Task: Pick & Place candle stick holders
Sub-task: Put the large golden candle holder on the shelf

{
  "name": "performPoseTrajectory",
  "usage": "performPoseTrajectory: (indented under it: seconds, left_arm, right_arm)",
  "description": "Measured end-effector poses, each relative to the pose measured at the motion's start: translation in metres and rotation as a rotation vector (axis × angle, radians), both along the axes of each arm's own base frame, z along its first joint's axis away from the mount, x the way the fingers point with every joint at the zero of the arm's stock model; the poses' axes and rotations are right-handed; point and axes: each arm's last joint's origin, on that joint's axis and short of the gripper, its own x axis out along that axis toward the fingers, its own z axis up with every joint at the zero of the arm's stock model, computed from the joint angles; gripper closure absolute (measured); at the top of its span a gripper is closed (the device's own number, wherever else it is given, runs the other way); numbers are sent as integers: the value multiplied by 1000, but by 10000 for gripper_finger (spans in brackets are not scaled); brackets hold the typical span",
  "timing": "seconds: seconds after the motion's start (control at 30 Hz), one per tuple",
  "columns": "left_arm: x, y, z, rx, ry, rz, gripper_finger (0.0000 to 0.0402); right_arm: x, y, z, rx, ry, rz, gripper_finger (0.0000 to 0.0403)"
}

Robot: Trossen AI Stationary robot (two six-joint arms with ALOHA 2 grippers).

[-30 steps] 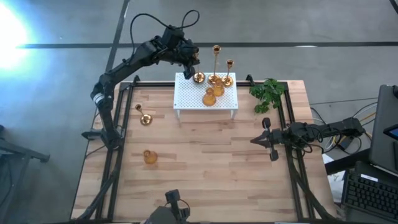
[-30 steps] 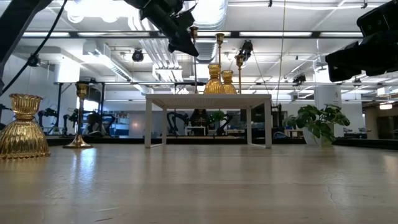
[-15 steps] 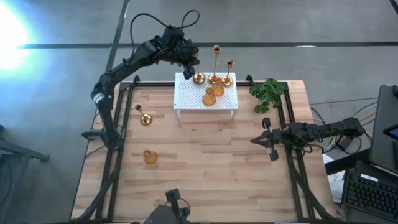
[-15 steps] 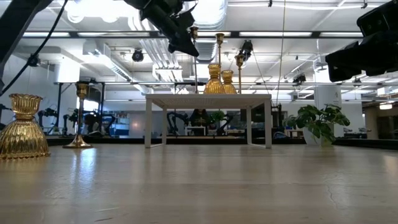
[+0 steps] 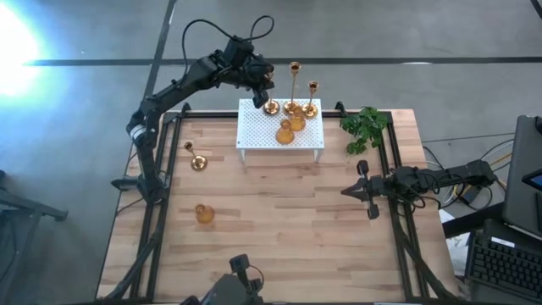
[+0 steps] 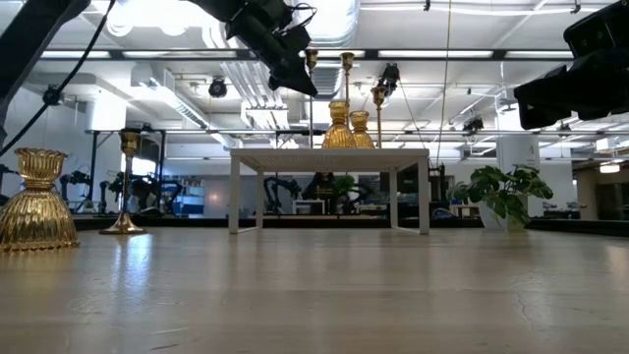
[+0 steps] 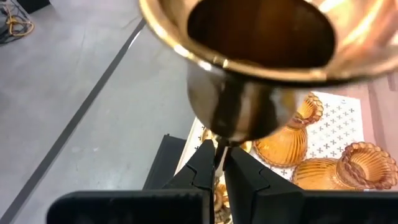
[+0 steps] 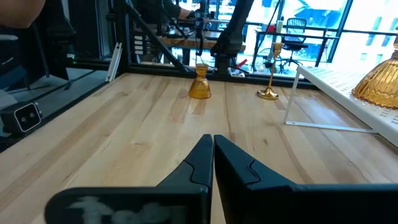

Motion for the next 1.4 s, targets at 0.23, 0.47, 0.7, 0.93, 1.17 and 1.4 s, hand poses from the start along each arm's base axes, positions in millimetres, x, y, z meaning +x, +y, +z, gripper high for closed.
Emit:
performPoseTrajectory:
  seconds: [0.23, 0.47, 0.7, 0.93, 1.17, 1.4]
  left_arm:
    - [0, 0, 0, -10, 1, -2, 382]
    - [0, 0, -1, -19, 4, 2, 382]
    - [0, 0, -2, -23, 5, 3, 382]
    - [0, 1, -2, -24, 0, 2, 382]
    - [1, 2, -5, -31, 7, 2, 358]
    - [1, 3, -4, -16, -3, 1, 363]
  right_arm:
    - [0, 0, 0, 0, 0, 0, 394]
    - [0, 0, 0, 0, 0, 1, 394]
    - [0, 0, 0, 0, -1, 0, 394]
    - [0, 0, 0, 0, -1, 0, 394]
    - [0, 0, 0, 0, -1, 0, 394]
    - [0, 0, 0, 0, -1, 0, 394]
